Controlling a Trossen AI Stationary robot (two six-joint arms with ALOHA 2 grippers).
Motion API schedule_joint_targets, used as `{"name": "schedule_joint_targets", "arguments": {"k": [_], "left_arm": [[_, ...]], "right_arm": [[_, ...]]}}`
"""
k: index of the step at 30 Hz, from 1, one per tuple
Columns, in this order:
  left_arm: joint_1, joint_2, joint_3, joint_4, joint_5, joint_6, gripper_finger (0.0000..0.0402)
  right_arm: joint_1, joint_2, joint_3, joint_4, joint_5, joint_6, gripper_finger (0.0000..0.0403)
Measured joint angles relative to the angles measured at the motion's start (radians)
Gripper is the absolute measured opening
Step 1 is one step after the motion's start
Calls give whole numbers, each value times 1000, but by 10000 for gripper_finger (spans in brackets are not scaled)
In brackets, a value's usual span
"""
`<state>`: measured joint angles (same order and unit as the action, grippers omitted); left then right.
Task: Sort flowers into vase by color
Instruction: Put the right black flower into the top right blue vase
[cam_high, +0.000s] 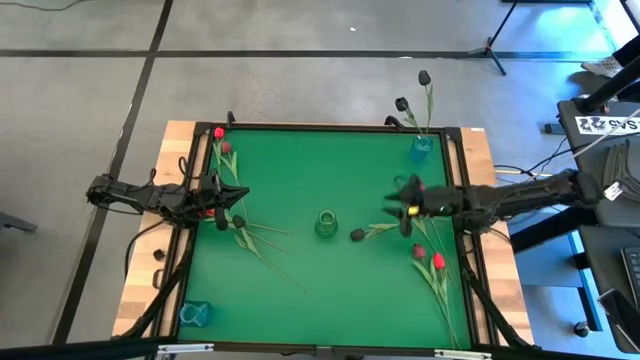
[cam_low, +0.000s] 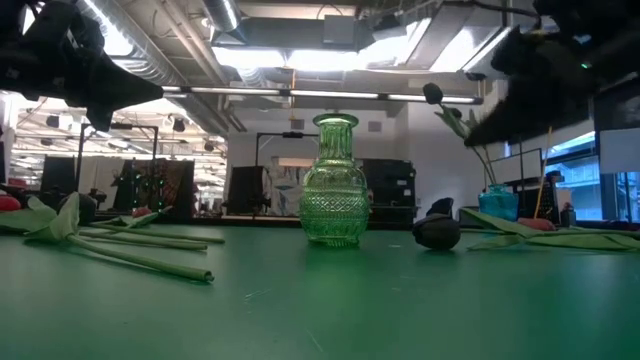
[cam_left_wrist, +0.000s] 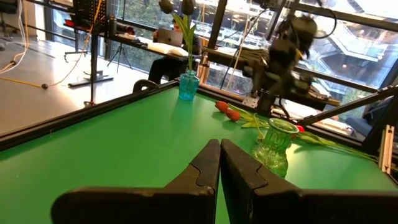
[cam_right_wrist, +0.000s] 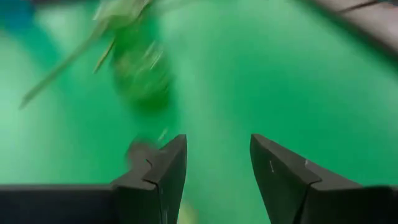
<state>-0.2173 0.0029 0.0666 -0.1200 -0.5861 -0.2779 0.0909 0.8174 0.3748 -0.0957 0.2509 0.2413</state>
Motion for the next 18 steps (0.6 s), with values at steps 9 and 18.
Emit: {"name": "schedule_joint_targets", "arguments": {"k": [9,18], "left_arm": [[0,0,0,0,0,0,11],[0,0,0,0,0,0,11]], "right_arm": [[85,268,0,-10,-95,38,179],[24,438,70,-26,-200,9,179]]}}
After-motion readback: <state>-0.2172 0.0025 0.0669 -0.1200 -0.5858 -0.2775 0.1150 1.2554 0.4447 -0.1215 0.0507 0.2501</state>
